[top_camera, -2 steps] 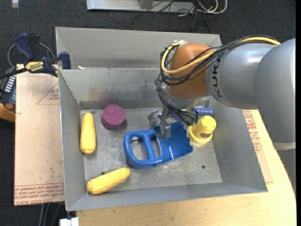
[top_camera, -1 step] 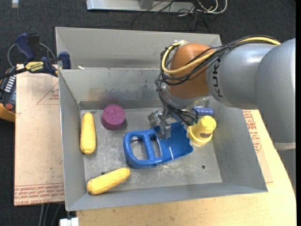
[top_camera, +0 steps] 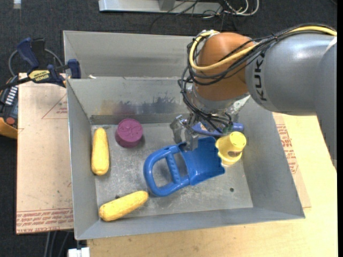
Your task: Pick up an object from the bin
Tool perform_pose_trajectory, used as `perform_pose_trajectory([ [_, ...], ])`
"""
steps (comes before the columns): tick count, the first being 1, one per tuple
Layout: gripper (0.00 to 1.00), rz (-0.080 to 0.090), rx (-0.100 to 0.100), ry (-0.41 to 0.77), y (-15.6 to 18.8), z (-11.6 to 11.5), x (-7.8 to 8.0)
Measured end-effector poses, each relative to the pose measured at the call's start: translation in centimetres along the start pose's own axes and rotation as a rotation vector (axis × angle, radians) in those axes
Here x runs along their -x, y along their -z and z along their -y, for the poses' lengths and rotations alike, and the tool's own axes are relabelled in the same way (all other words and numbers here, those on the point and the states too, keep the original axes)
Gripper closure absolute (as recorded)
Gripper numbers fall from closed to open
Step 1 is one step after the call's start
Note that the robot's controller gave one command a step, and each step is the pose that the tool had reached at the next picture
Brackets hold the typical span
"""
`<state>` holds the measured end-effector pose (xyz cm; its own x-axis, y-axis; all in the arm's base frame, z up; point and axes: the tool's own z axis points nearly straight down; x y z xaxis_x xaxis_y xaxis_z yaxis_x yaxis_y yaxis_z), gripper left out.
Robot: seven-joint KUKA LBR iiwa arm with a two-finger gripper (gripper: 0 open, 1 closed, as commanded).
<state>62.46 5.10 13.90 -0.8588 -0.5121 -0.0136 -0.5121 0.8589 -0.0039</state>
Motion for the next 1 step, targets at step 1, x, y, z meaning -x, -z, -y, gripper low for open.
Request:
perform_pose_trajectory([
  [1, 1.00, -0.003, 0.001, 0.022, -6.76, 0.64, 1.57],
])
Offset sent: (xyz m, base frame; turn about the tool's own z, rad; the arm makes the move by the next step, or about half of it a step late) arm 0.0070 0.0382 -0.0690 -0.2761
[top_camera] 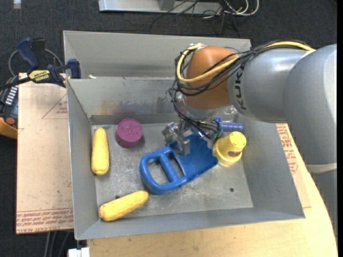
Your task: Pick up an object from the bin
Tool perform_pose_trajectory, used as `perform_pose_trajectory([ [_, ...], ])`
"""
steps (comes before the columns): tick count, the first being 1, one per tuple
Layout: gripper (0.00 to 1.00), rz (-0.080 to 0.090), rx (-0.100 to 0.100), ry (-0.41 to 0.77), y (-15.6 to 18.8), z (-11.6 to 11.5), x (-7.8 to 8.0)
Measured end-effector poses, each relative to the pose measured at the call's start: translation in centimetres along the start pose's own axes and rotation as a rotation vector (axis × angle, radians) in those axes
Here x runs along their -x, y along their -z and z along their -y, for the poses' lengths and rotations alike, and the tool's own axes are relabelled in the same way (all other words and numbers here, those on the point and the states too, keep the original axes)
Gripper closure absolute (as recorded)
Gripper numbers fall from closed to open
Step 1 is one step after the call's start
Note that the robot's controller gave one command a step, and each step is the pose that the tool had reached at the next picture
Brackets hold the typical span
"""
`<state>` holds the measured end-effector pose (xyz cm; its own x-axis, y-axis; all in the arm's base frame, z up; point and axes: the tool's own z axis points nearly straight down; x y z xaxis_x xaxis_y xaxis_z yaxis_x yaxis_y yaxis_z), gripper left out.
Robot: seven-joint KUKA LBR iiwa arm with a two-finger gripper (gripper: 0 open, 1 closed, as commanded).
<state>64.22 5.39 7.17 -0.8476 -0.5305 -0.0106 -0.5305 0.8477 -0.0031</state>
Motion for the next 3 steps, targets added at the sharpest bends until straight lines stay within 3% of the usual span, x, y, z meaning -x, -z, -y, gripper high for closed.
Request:
perform_pose_trajectory([
  [1, 1.00, 0.008, -0.003, 0.251, 0.0, -3.5, 1.2],
  [2, 1.00, 0.008, -0.003, 0.250, 0.0, -3.5, 1.1],
  [3, 1.00, 0.005, 0.000, 0.248, 8.0, -4.5, 1.2],
])
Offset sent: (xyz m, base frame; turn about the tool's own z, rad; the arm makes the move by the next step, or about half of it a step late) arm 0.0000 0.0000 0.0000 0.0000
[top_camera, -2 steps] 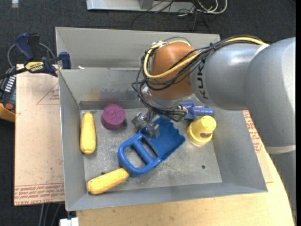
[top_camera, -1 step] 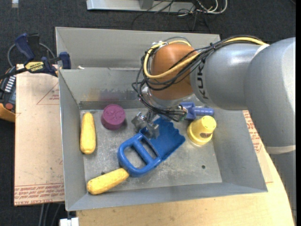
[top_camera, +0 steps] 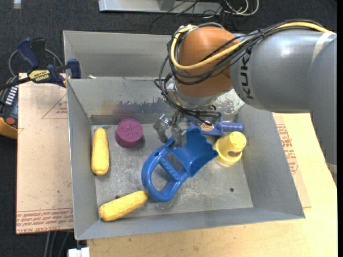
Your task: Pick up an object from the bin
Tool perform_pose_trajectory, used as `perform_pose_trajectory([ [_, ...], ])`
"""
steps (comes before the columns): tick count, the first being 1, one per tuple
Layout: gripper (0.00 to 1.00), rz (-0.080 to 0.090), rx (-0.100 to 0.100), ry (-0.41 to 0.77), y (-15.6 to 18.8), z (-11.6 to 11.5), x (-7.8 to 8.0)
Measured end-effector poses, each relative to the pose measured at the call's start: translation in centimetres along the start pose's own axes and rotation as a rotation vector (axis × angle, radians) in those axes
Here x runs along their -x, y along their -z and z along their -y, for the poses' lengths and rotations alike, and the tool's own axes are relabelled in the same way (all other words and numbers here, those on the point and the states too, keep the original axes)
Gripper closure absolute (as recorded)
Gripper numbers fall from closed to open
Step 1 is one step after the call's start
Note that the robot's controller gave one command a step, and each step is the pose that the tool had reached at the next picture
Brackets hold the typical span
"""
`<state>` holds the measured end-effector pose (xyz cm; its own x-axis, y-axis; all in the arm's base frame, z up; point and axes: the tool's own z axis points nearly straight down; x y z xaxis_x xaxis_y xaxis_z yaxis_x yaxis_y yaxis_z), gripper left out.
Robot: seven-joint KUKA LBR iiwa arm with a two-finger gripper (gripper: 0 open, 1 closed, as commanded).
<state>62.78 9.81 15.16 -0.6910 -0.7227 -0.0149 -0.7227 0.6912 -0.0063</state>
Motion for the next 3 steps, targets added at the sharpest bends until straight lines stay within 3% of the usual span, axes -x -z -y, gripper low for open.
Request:
perform_pose_trajectory([
  [1, 1.00, 0.010, -0.008, 0.034, -4.1, 1.2, 0.9],
  [2, 1.00, 0.003, -0.004, 0.269, -7.8, -1.0, 1.1],
  [3, 1.00, 0.010, -0.012, 0.333, -7.8, -1.8, 2.5],
])
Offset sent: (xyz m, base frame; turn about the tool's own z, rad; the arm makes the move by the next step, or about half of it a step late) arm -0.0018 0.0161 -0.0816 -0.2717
